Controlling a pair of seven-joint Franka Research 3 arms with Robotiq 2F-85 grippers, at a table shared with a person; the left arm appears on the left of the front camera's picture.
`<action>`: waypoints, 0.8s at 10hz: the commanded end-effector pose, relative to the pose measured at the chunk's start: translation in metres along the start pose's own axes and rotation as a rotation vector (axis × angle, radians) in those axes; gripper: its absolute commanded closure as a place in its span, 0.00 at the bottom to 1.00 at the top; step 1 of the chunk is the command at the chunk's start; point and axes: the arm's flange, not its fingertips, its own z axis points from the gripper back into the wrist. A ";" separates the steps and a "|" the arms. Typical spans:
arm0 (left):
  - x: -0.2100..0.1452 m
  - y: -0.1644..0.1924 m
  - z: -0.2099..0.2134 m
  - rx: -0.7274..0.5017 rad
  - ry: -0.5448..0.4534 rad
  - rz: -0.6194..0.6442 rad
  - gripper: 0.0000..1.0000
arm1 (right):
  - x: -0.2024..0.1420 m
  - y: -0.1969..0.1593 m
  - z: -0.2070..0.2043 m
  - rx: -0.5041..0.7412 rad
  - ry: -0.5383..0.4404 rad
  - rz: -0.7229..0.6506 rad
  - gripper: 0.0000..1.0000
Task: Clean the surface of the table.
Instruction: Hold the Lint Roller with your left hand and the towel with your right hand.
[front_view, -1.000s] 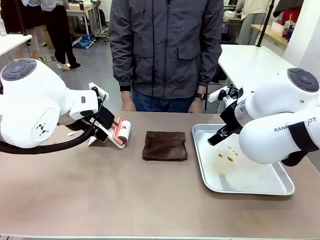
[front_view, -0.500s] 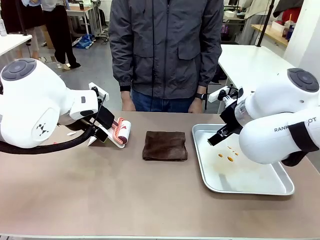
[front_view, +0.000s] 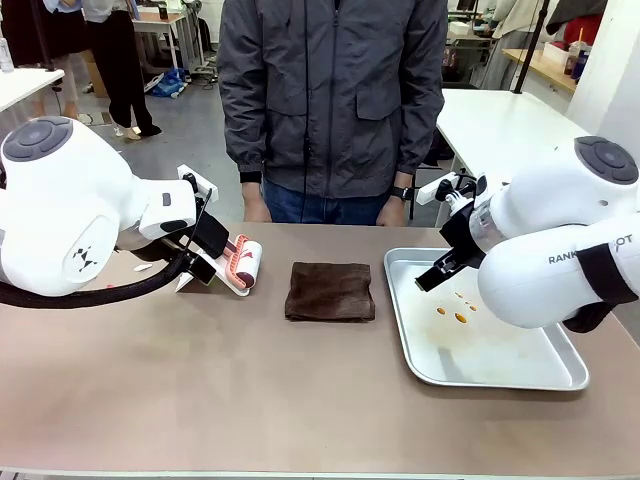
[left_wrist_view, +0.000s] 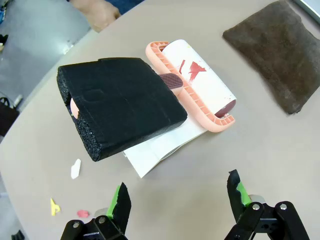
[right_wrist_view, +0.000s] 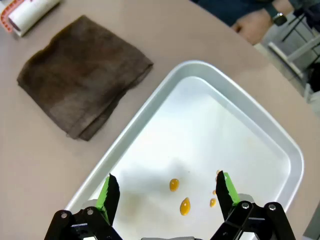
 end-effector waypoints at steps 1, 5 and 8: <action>0.000 0.000 0.000 0.000 0.000 -0.001 0.00 | 0.000 0.000 0.000 0.000 0.000 -0.001 0.00; -0.009 0.008 0.012 -0.055 0.067 -0.030 0.00 | -0.006 0.000 0.008 0.106 0.041 0.043 0.00; -0.024 0.020 0.040 -0.151 0.099 0.032 0.00 | -0.017 -0.014 0.036 0.223 0.221 -0.126 0.00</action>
